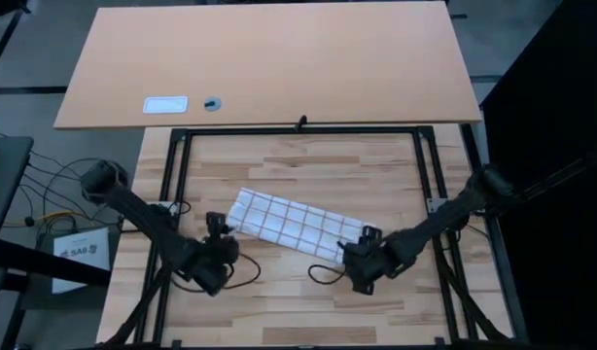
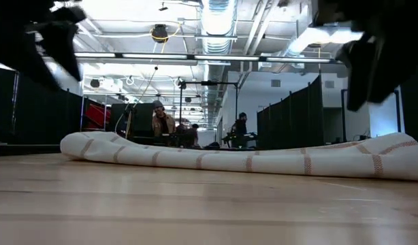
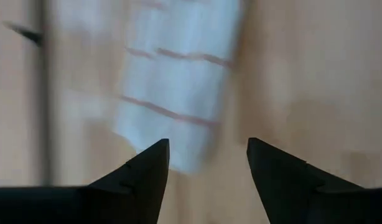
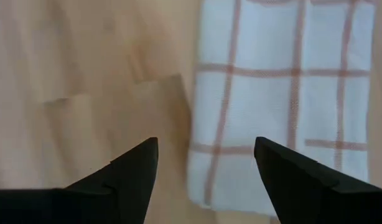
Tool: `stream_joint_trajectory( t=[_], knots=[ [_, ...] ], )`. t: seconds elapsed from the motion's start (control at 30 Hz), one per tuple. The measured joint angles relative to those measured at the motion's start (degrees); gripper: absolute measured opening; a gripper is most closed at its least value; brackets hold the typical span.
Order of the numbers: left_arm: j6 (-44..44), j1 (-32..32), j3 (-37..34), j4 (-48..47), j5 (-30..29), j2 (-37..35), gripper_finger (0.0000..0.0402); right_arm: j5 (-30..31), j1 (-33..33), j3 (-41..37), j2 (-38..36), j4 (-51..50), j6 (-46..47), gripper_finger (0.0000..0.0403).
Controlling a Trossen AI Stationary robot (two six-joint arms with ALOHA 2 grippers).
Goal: Roll towel
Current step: Roll the white patterned towel
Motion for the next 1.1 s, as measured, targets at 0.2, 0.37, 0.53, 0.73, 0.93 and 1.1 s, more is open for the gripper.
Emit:
stream_joint_trajectory(
  t=[0.2, 0.37, 0.53, 0.73, 0.93, 1.1],
  knots=[
    [3.71, 1.23, -3.84, 4.67, -6.04, 6.31, 0.0201, 0.80, -0.37, 0.21, 7.28, 0.06, 3.18, 0.0254],
    [3.07, 1.28, -9.11, 9.16, -2.85, 7.06, 0.0201, 0.80, -1.27, 0.21, 10.66, 2.76, 3.43, 0.0254],
    [3.86, 2.15, -13.60, 12.40, -3.03, 7.00, 0.0201, 1.11, -1.60, 0.23, 10.42, 4.05, 3.47, 0.0254],
    [8.66, 5.78, -18.20, 21.04, -2.80, 7.00, 0.0201, 1.78, -1.79, 0.23, 10.13, 5.49, 3.54, 0.0254],
    [14.32, 11.28, -18.23, 24.59, -3.44, 7.00, 0.0201, 1.78, -1.87, 0.23, 10.13, 6.40, 4.39, 0.0254],
    [18.08, 13.72, -18.23, 27.55, -3.42, 7.00, 0.0201, 1.78, -1.87, 0.41, 10.13, 6.82, 4.45, 0.0254]
  ],
)
